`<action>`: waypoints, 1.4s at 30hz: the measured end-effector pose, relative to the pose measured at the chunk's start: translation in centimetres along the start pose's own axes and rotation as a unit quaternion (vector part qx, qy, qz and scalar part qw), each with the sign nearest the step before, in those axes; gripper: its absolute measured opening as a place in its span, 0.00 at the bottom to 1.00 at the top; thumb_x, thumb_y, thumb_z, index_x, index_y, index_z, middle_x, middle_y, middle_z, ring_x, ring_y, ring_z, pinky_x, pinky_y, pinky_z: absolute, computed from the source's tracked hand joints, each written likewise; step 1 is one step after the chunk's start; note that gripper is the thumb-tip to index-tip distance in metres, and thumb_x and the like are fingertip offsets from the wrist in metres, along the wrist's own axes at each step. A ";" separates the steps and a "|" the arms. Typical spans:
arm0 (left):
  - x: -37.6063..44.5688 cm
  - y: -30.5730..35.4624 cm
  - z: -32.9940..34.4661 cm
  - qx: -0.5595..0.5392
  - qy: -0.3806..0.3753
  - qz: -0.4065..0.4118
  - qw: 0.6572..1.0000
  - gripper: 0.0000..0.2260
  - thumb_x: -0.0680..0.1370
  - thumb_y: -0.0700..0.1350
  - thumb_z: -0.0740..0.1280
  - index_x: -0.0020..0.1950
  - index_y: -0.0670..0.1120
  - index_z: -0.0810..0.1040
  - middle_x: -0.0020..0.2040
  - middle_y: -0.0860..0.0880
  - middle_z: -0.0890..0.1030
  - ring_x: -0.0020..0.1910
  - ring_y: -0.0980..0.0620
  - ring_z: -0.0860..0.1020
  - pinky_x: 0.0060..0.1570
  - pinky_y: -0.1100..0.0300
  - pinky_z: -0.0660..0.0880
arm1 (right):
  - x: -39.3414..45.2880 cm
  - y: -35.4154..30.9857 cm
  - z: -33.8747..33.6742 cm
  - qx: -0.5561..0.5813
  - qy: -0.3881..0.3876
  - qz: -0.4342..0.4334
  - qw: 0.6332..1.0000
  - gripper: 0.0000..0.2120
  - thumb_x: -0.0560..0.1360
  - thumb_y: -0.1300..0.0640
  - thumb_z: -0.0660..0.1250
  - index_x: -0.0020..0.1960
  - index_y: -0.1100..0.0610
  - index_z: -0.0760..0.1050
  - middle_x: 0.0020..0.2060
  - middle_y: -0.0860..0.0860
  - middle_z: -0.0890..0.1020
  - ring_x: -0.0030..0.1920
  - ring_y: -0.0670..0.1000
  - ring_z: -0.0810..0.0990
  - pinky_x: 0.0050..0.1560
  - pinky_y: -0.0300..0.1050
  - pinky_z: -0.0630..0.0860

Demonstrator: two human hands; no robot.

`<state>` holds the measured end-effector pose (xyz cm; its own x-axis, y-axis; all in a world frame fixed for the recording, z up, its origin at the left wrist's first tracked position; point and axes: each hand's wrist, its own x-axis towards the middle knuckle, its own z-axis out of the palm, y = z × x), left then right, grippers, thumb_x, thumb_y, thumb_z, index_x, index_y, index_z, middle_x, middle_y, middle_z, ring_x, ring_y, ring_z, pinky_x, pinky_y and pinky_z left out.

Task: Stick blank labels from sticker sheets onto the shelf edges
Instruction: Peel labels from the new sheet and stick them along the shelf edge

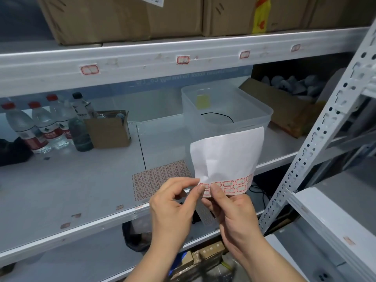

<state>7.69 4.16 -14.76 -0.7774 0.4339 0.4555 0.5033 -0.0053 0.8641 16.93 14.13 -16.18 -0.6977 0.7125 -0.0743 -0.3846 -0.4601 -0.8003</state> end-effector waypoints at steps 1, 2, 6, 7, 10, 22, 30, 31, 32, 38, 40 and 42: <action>0.0 0.0 0.0 -0.008 -0.008 -0.012 1.000 0.05 0.73 0.44 0.79 0.45 0.53 0.88 0.42 0.57 0.85 0.40 0.57 0.80 0.41 0.68 0.75 | 0.0 0.0 -0.1 -0.004 0.001 -0.002 1.000 0.27 0.69 0.52 0.77 0.62 0.67 0.80 0.54 0.62 0.87 0.53 0.56 0.88 0.45 0.40 0.83; 0.1 0.0 0.0 -0.016 -0.012 -0.024 1.000 0.06 0.72 0.43 0.79 0.44 0.54 0.89 0.42 0.57 0.86 0.38 0.57 0.80 0.40 0.68 0.75 | 0.1 0.1 -0.1 -0.011 0.002 -0.004 1.000 0.27 0.68 0.51 0.77 0.61 0.67 0.80 0.53 0.62 0.87 0.52 0.56 0.88 0.45 0.40 0.83; 0.3 0.1 0.1 -0.020 0.000 -0.019 1.000 0.07 0.71 0.40 0.80 0.42 0.53 0.89 0.40 0.57 0.86 0.38 0.57 0.81 0.40 0.68 0.75 | 0.2 0.2 -0.3 -0.027 0.008 -0.011 1.000 0.22 0.68 0.51 0.77 0.56 0.64 0.84 0.51 0.61 0.88 0.50 0.55 0.88 0.44 0.39 0.83; 0.3 0.1 0.1 -0.016 0.006 -0.014 1.000 0.07 0.71 0.40 0.80 0.41 0.53 0.89 0.40 0.57 0.86 0.38 0.57 0.81 0.40 0.67 0.75 | 0.2 0.2 -0.3 -0.030 0.010 -0.013 0.999 0.21 0.68 0.51 0.77 0.55 0.63 0.85 0.51 0.61 0.88 0.49 0.54 0.88 0.44 0.39 0.83; 0.1 0.1 0.3 -0.023 0.028 -0.020 0.999 0.07 0.70 0.41 0.81 0.41 0.53 0.89 0.40 0.57 0.87 0.38 0.55 0.83 0.39 0.65 0.78 | 0.2 0.2 -0.2 -0.036 0.015 -0.019 0.999 0.19 0.67 0.51 0.77 0.53 0.62 0.86 0.49 0.60 0.88 0.49 0.54 0.88 0.43 0.39 0.83; -0.2 0.4 0.8 -0.007 -0.015 0.034 0.999 0.04 0.74 0.41 0.78 0.43 0.49 0.86 0.42 0.55 0.84 0.41 0.52 0.82 0.40 0.62 0.78 | 0.2 -0.1 -0.8 -0.013 0.035 -0.007 0.999 0.20 0.69 0.53 0.76 0.55 0.65 0.83 0.49 0.62 0.88 0.48 0.55 0.88 0.42 0.40 0.83; -0.3 0.5 0.6 0.008 -0.028 0.078 0.996 0.01 0.75 0.43 0.74 0.43 0.48 0.85 0.43 0.56 0.82 0.41 0.52 0.81 0.40 0.61 0.78 | 0.1 -0.3 -0.8 -0.020 0.034 -0.001 0.999 0.23 0.69 0.52 0.76 0.58 0.65 0.82 0.51 0.61 0.88 0.49 0.55 0.87 0.41 0.40 0.83; -0.3 0.5 0.6 0.007 -0.029 0.079 0.996 0.01 0.75 0.43 0.74 0.43 0.48 0.84 0.43 0.56 0.82 0.41 0.51 0.81 0.40 0.60 0.78 | 0.1 -0.3 -0.8 -0.021 0.032 0.001 0.999 0.22 0.69 0.52 0.76 0.58 0.64 0.82 0.51 0.61 0.88 0.49 0.55 0.87 0.42 0.40 0.83; -0.3 0.4 0.5 0.006 -0.030 0.080 0.996 0.02 0.75 0.42 0.74 0.43 0.48 0.84 0.43 0.56 0.82 0.41 0.51 0.81 0.40 0.60 0.78 | 0.0 -0.2 -0.8 -0.020 0.031 0.002 0.999 0.21 0.70 0.52 0.76 0.58 0.63 0.83 0.52 0.61 0.88 0.50 0.55 0.87 0.42 0.40 0.83; -0.3 0.3 0.4 -0.001 -0.039 0.078 0.996 0.02 0.75 0.42 0.74 0.42 0.48 0.83 0.43 0.55 0.82 0.40 0.50 0.80 0.40 0.58 0.77 | 0.1 -0.1 -0.7 -0.003 0.031 0.010 0.999 0.20 0.70 0.53 0.76 0.57 0.64 0.83 0.49 0.61 0.88 0.45 0.53 0.88 0.38 0.38 0.82; -0.2 0.3 0.3 -0.004 -0.045 0.070 0.996 0.02 0.75 0.43 0.74 0.42 0.49 0.83 0.43 0.55 0.82 0.41 0.51 0.80 0.40 0.59 0.77 | 0.2 -0.1 -0.7 0.000 0.034 0.011 0.999 0.21 0.69 0.53 0.76 0.57 0.64 0.82 0.49 0.61 0.88 0.44 0.53 0.88 0.38 0.38 0.82; -0.1 0.3 0.2 -0.008 -0.052 0.059 0.997 0.03 0.75 0.41 0.75 0.42 0.49 0.83 0.43 0.55 0.82 0.41 0.52 0.80 0.41 0.61 0.77 | 0.2 0.0 -0.8 0.001 0.033 0.011 0.999 0.22 0.68 0.53 0.77 0.58 0.64 0.82 0.49 0.61 0.88 0.45 0.53 0.88 0.38 0.38 0.82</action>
<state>7.98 4.26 -14.63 -0.6692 0.5208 0.5301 0.5825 -0.0754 0.8094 17.26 14.70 -16.65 -0.6640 0.7360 -0.1315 -0.3707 -0.4768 -0.7970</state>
